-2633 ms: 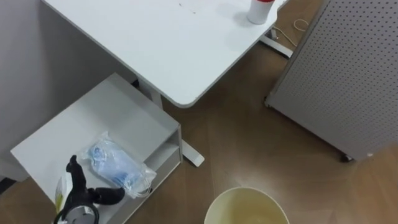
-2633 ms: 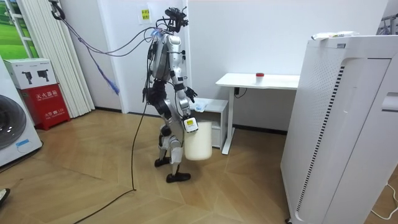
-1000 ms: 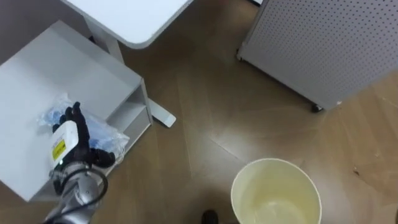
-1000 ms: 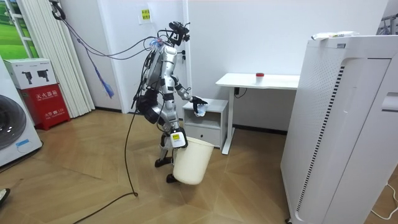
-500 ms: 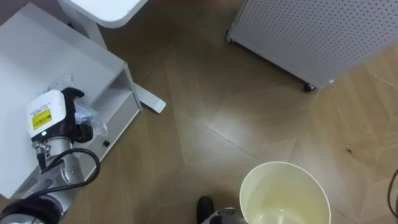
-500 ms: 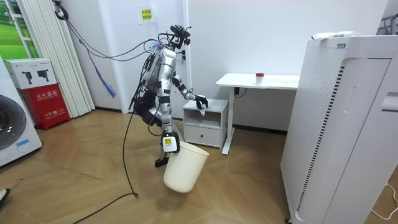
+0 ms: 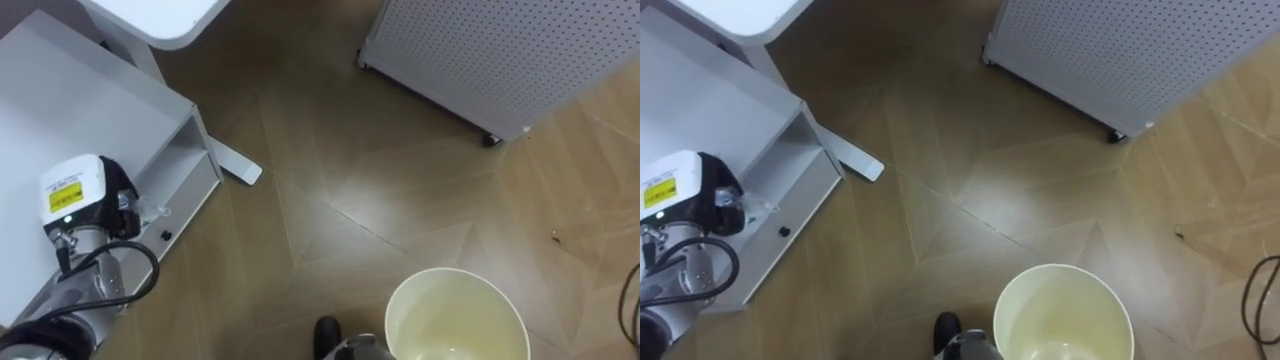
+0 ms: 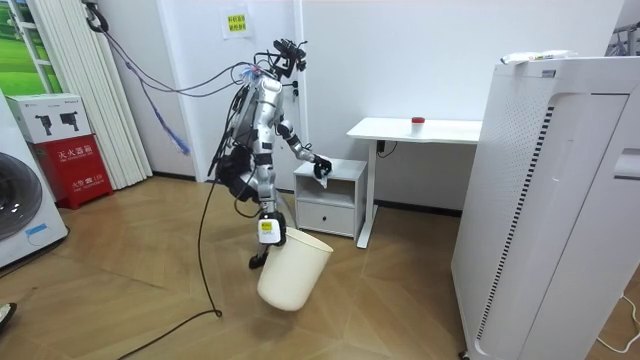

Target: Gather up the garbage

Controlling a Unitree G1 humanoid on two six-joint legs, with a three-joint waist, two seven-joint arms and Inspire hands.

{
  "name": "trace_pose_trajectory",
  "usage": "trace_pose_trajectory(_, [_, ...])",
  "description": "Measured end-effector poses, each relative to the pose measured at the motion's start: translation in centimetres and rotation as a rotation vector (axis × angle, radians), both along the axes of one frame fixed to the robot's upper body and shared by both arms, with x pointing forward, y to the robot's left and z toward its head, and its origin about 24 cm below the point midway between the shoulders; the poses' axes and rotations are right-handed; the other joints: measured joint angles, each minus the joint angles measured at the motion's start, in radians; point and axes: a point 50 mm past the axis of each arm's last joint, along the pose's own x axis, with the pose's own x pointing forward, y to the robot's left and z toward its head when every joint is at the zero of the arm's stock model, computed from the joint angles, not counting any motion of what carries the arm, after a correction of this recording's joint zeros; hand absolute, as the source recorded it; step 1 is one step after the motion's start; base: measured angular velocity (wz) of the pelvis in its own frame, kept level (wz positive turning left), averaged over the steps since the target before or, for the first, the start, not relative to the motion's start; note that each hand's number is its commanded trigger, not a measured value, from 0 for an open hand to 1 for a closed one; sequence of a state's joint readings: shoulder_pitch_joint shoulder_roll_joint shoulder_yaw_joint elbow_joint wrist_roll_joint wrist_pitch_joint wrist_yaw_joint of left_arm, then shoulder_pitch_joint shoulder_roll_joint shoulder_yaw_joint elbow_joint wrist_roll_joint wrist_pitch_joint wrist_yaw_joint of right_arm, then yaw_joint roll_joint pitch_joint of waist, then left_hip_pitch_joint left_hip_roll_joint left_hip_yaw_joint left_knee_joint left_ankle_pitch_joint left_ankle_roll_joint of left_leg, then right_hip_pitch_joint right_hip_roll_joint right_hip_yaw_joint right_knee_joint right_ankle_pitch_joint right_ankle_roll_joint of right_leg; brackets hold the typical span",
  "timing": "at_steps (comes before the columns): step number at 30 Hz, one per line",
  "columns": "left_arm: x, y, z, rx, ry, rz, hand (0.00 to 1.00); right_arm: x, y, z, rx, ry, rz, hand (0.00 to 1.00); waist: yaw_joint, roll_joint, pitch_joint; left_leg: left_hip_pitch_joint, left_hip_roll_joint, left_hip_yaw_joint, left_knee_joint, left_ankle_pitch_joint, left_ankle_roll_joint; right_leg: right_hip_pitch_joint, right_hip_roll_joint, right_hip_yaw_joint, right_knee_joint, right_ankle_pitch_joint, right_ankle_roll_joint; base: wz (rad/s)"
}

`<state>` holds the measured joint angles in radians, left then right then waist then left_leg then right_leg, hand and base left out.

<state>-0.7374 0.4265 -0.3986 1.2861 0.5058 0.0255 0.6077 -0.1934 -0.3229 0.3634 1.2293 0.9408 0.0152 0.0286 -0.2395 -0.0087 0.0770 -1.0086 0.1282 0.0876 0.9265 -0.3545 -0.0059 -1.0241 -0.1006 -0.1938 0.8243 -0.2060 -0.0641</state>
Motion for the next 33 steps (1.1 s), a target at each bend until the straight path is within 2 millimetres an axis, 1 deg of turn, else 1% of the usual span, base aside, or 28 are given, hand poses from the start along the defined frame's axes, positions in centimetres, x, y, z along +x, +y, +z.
trace_pose_trajectory(2, [-0.8,0.3,-1.2,-0.01,0.047,0.01,1.0,-0.1,0.1,-0.1,-0.005,0.009,-0.004,1.0,0.004,0.0,0.0,0.026,0.005,0.003,-0.01,0.0,0.0,0.027,0.011,0.001,-0.016,0.001,0.0,-0.07])
trace_pose_trajectory(5, [-1.0,0.1,-1.6,-0.016,0.055,0.007,1.0,-0.1,0.1,-0.1,-0.017,0.009,-0.013,1.0,0.011,0.0,0.0002,0.037,0.005,0.003,-0.019,0.001,-0.001,0.037,0.011,0.0,-0.024,0.001,0.0,0.0])
trace_pose_trajectory(6, [-1.0,-0.1,-1.7,-0.022,0.056,0.005,1.0,0.0,0.1,-0.1,-0.026,0.007,-0.017,1.0,0.019,0.002,0.001,0.042,0.005,0.004,-0.024,0.001,-0.001,0.041,0.011,0.001,-0.027,0.002,0.0,0.0])
trace_pose_trajectory(8, [-1.2,-0.2,-2.0,-0.048,0.06,0.011,1.0,0.1,0.0,0.0,-0.036,-0.001,-0.023,1.0,0.03,0.009,0.0055,0.055,0.006,0.005,-0.027,0.001,-0.001,0.055,0.01,-0.001,-0.031,0.002,0.001,0.0])
trace_pose_trajectory(9, [-1.3,-0.4,-2.4,-0.077,0.061,0.019,1.0,0.2,0.0,0.1,-0.047,-0.011,-0.026,1.0,0.035,0.015,0.0102,0.07,0.007,0.005,-0.033,0.001,-0.001,0.07,0.012,-0.001,-0.038,0.002,0.001,0.0])
trace_pose_trajectory(10, [-1.3,-0.8,-2.6,-0.113,0.054,0.022,1.0,0.2,-0.1,0.1,-0.058,-0.017,-0.027,1.0,0.042,0.019,0.0125,0.086,0.005,0.007,-0.043,0.001,-0.001,0.085,0.013,-0.001,-0.047,0.003,0.002,0.0])
trace_pose_trajectory(12, [-1.1,-1.6,-2.8,-0.177,0.034,0.024,1.0,0.3,0.1,0.1,-0.064,-0.024,-0.03,1.0,0.048,0.021,0.0133,0.11,-0.001,0.007,-0.062,0.004,-0.002,0.106,0.01,-0.001,-0.058,0.001,0.005,0.06])
trace_pose_trajectory(17, [-1.5,-3.8,-4.1,-0.325,0.006,-0.008,1.0,1.4,1.4,0.2,-0.055,-0.068,-0.017,1.0,0.058,0.022,0.0143,0.222,-0.002,0.026,-0.137,0.014,-0.003,0.208,0.006,-0.001,-0.12,0.003,0.01,0.0])
trace_pose_trajectory(18, [-1.5,-4.4,-4.2,-0.354,-0.011,-0.031,1.0,1.8,1.8,0.3,-0.046,-0.091,-0.004,1.0,0.065,0.022,0.0141,0.245,-0.001,0.033,-0.151,0.014,-0.003,0.227,0.006,-0.001,-0.129,0.003,0.011,-0.11])
trace_pose_trajectory(20, [-1.8,-6.4,-4.7,-0.435,-0.042,-0.09,1.0,2.5,2.4,0.5,-0.042,-0.127,0.006,1.0,0.083,0.023,0.0138,0.289,-0.004,0.051,-0.186,0.019,-0.003,0.261,-0.002,-0.006,-0.148,0.002,0.012,-0.07])
trace_pose_trajectory(21, [-2.0,-6.9,-4.9,-0.454,-0.042,-0.105,1.0,2.6,2.6,0.5,-0.04,-0.133,0.012,1.0,0.083,0.023,0.0137,0.301,-0.005,0.054,-0.192,0.02,-0.002,0.27,-0.003,-0.007,-0.15,0.001,0.014,0.05])
trace_pose_trajectory(23, [-2.8,-8.2,-6.0,-0.503,-0.005,-0.148,1.0,2.9,3.3,0.4,-0.036,-0.138,0.043,1.0,0.083,0.023,0.0134,0.333,-0.007,0.056,-0.208,0.02,-0.003,0.301,-0.005,-0.008,-0.163,-0.002,0.019,0.03])
trace_pose_trajectory(24, [-3.4,-9.2,-7.0,-0.536,0.038,-0.161,1.0,2.9,3.9,0.3,-0.035,-0.139,0.072,1.0,0.084,0.022,0.013,0.358,-0.01,0.062,-0.224,0.021,-0.002,0.321,-0.007,-0.007,-0.172,-0.004,0.021,0.03])
trace_pose_trajectory(25, [-4.0,-10.3,-7.8,-0.569,0.079,-0.177,1.0,2.9,4.4,0.2,-0.027,-0.14,0.102,1.0,0.082,0.022,0.0129,0.376,-0.019,0.063,-0.238,0.025,0.0,0.336,-0.012,-0.007,-0.179,-0.006,0.026,0.06])
trace_pose_trajectory(26, [-4.3,-10.8,-8.1,-0.583,0.099,-0.192,1.0,2.9,4.6,0.1,-0.021,-0.141,0.118,1.0,0.082,0.022,0.0127,0.38,-0.02,0.065,-0.242,0.028,0.002,0.341,-0.015,-0.007,-0.184,-0.008,0.028,0.1])
trace_pose_trajectory(28, [-5.2,-13.2,-9.0,-0.624,0.162,-0.277,1.0,3.0,5.8,0.0,0.011,-0.153,0.162,1.0,0.084,0.021,0.0114,0.394,-0.023,0.074,-0.256,0.031,0.006,0.355,-0.021,-0.007,-0.193,-0.008,0.034,0.07])
trace_pose_trajectory(29, [-5.4,-13.8,-9.1,-0.637,0.176,-0.298,1.0,3.2,6.1,0.0,0.018,-0.159,0.169,1.0,0.085,0.021,0.0112,0.396,-0.023,0.075,-0.257,0.031,0.006,0.358,-0.02,-0.007,-0.199,-0.006,0.036,0.0])
trace_pose_trajectory(30, [-5.7,-15.0,-9.3,-0.661,0.201,-0.334,1.0,3.3,6.6,0.1,0.021,-0.163,0.193,1.0,0.087,0.019,0.0094,0.398,-0.023,0.076,-0.258,0.032,0.007,0.36,-0.021,-0.005,-0.202,-0.004,0.039,0.0])
trace_pose_trajectory(31, [-6.0,-16.1,-9.4,-0.682,0.225,-0.372,1.0,3.5,6.8,0.1,0.02,-0.168,0.224,1.0,0.09,0.016,0.0078,0.4,-0.028,0.076,-0.258,0.033,0.009,0.361,-0.022,-0.002,-0.205,-0.002,0.043,0.0])
trace_pose_trajectory(32, [-6.1,-16.8,-9.5,-0.693,0.236,-0.394,1.0,3.6,6.9,0.2,0.018,-0.17,0.242,1.0,0.093,0.015,0.0068,0.402,-0.035,0.076,-0.26,0.034,0.011,0.361,-0.023,-0.001,-0.204,-0.001,0.044,0.0])
trace_pose_trajectory(33, [-6.7,-18.0,-9.7,-0.711,0.259,-0.434,1.0,3.5,7.1,0.1,0.016,-0.168,0.28,1.0,0.095,0.009,0.0023,0.412,-0.038,0.08,-0.272,0.036,0.015,0.361,-0.031,0.004,-0.201,-0.001,0.044,-0.04])
